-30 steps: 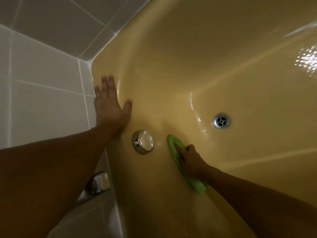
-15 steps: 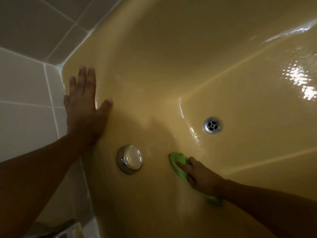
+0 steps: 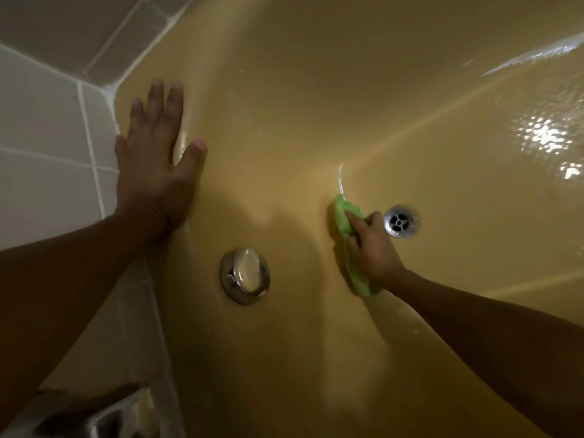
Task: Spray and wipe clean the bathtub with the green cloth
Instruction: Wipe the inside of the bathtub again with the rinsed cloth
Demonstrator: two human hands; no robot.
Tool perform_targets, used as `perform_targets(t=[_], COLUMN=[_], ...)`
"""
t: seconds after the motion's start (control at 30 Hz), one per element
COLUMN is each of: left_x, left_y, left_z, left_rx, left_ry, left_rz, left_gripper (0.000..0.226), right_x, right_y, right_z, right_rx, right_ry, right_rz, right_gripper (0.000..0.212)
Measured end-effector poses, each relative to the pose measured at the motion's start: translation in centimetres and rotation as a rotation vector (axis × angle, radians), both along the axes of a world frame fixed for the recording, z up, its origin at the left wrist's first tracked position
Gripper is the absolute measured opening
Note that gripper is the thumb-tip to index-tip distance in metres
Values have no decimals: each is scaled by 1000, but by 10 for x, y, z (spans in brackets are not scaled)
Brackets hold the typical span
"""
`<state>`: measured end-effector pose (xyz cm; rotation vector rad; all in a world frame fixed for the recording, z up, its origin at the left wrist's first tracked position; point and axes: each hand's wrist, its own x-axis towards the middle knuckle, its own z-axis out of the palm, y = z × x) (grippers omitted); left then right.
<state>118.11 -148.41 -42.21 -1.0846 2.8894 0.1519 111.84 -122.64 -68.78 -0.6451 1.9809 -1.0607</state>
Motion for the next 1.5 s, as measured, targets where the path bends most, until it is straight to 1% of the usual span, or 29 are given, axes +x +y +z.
perform_targets(t=[0.07, 0.13, 0.2, 0.27, 0.37, 0.47, 0.53, 0.6, 0.67, 0.73, 0.8, 0.9, 0.97, 1.07, 1.17, 1.23, 1.3, 1.43, 1.5], left_x=[1, 2, 3, 2, 2, 1, 1, 1, 1, 2, 3, 2, -1, -5, -4, -3, -4, -6, -7], left_y=[1, 1, 0, 0, 1, 2, 2, 2, 2, 1, -1, -1, -2, -4, -4, -4, -5, -8, -9], left_z=[0, 0, -1, -1, -2, -1, -1, -1, -1, -2, -3, -3, -2, -2, -4, -5, -5, -4, -3], left_rx=[-3, -14, -25, -26, -24, -22, -12, 5, 24, 35, 49, 83, 97, 113, 108, 87, 67, 31, 35], left_ry=[6, 3, -2, -1, 6, 10, 13, 33, 54, 84, 126, 200, 243, 308, 320, 293, 255, 168, 142], left_rz=[3, -1, -6, -6, 0, 7, 13, 23, 33, 43, 61, 104, 140, 187, 177, 164, 143, 104, 89], left_gripper=[71, 69, 68, 68, 68, 67, 66, 64, 61, 58, 54, 50, 50, 50, 48, 48, 50, 56, 59], right_x=[-1, 5, 17, 31, 43, 47, 53, 62, 67, 63, 54, 30, 14, 3, 9, 15, 26, 58, 68], right_y=[-8, -16, -28, -40, -43, -24, -10, 1, 4, -1, -13, -48, -76, -102, -106, -98, -76, -6, 23], right_z=[39, 77, 104, 112, 100, 86, 86, 96, 116, 138, 159, 175, 173, 155, 124, 98, 66, 12, -3], right_rx=[-224, -410, -524, -524, -434, -386, -382, -436, -556, -656, -679, -625, -618, -661, -619, -492, -336, -81, -4], right_ry=[5, -20, -29, -50, -114, -184, -208, -150, -50, 26, 117, 281, 302, 264, 112, 1, -67, -69, -40], right_rz=[18, 108, 226, 277, 247, 241, 206, 99, 22, 81, 201, 323, 346, 322, 193, 121, 146, 305, 375], right_gripper=[54, 58, 59, 61, 66, 67, 63, 57, 54, 54, 51, 50, 53, 56, 65, 65, 66, 66, 66])
